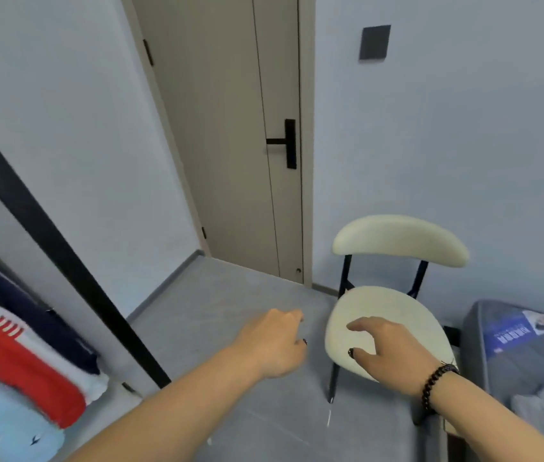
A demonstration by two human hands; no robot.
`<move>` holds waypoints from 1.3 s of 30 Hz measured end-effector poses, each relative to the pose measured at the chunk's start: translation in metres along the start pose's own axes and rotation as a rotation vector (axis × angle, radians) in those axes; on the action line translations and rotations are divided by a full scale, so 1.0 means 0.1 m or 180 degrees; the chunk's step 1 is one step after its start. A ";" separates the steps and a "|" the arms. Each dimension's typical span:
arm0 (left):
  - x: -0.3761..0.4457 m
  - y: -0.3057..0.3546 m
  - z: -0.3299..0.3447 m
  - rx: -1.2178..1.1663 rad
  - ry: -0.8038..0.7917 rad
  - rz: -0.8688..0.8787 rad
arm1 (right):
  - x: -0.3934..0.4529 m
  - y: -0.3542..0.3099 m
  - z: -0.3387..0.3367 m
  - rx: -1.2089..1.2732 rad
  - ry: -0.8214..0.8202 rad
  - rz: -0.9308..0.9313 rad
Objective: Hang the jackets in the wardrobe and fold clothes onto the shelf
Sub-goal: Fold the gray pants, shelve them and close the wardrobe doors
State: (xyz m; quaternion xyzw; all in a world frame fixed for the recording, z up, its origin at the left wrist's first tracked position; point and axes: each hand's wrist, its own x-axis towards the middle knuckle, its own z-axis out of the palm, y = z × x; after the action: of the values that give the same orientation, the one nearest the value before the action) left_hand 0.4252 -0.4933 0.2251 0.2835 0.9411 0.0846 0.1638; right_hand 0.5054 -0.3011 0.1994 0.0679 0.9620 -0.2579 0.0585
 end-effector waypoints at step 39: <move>3.50 3.02 2.06 -0.0272 -0.2043 0.1221 | -0.05 4.47 0.22 0.1557 0.0028 0.3327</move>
State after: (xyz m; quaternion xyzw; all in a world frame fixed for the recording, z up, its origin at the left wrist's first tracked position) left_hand 0.3765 -0.0346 0.0179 0.4597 0.7673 0.0598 0.4432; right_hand 0.5844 0.0710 -0.0372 0.5468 0.7134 -0.4094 0.1567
